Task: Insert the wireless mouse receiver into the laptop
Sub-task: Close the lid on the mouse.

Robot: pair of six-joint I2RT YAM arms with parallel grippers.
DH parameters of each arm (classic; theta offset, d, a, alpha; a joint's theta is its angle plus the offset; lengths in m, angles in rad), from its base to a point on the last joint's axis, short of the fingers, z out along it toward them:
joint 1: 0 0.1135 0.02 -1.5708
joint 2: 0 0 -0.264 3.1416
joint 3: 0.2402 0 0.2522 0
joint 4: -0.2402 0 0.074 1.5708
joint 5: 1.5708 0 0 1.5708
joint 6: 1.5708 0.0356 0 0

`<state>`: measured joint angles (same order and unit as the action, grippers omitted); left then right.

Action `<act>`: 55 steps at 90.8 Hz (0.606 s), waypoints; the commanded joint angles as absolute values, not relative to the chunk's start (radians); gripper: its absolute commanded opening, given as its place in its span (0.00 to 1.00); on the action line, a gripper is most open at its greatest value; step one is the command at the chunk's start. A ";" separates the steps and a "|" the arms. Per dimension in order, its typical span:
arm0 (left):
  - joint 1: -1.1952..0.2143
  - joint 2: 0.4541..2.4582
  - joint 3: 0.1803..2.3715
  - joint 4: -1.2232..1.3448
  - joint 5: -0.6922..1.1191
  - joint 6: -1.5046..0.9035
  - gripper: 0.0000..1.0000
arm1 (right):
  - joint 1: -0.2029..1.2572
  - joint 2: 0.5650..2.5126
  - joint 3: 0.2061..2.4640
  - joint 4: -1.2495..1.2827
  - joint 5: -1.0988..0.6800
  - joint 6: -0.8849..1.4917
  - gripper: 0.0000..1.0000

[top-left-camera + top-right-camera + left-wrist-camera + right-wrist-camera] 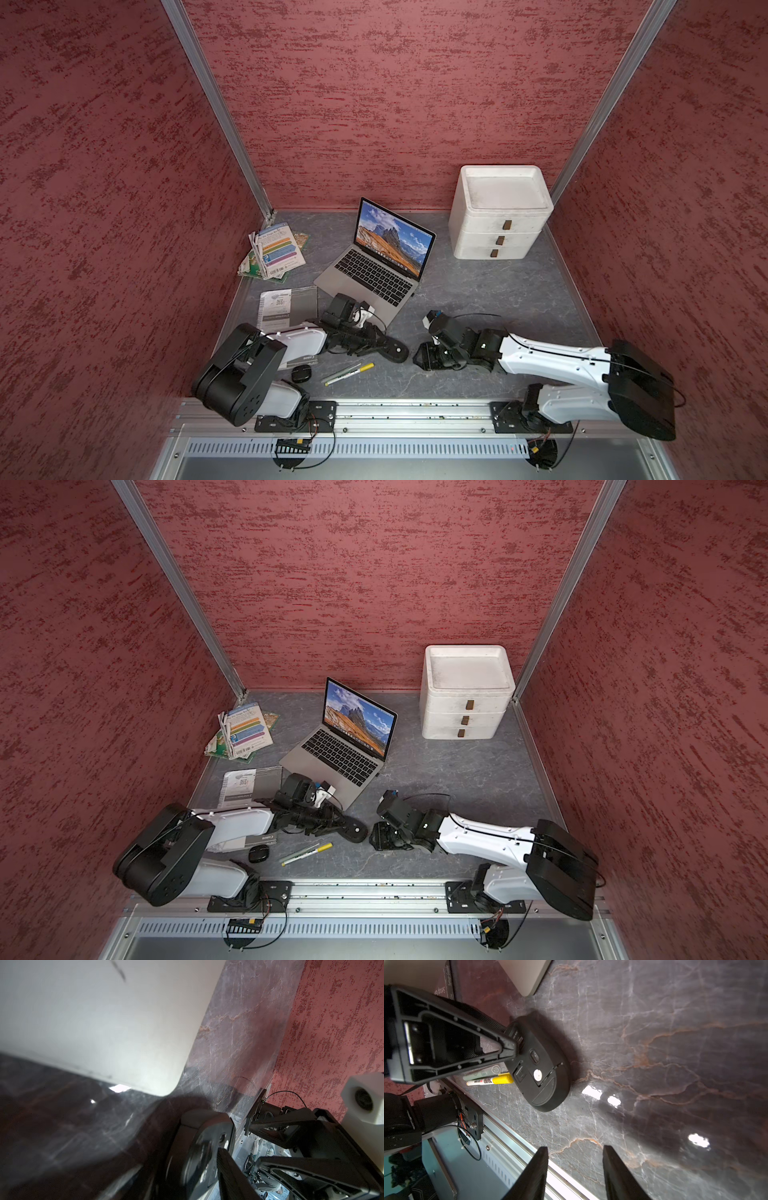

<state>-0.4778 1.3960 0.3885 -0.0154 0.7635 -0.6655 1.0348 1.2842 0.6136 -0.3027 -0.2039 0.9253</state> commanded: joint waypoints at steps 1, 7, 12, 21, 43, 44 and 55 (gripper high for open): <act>-0.492 1.383 0.353 -0.071 0.736 -0.692 0.46 | 1.016 1.274 0.590 -0.254 -0.263 0.971 0.48; -0.494 1.378 0.347 -0.072 0.735 -0.698 0.47 | 0.999 1.280 0.576 -0.216 -0.296 0.992 0.48; -0.494 1.372 0.343 -0.077 0.727 -0.698 0.50 | 0.979 1.289 0.564 -0.174 -0.333 1.016 0.48; -0.492 1.359 0.341 -0.099 0.713 -0.688 0.52 | 0.953 1.307 0.554 -0.094 -0.379 1.052 0.49; -0.473 1.293 0.355 -0.196 0.640 -0.625 0.60 | 0.925 1.385 0.577 -0.001 -0.423 1.105 0.51; -0.471 1.291 0.356 -0.198 0.639 -0.623 0.60 | 0.925 1.392 0.581 0.001 -0.425 1.106 0.51; -0.460 1.306 0.368 -0.188 0.644 -0.606 0.60 | 0.922 1.449 0.589 0.049 -0.444 1.121 0.51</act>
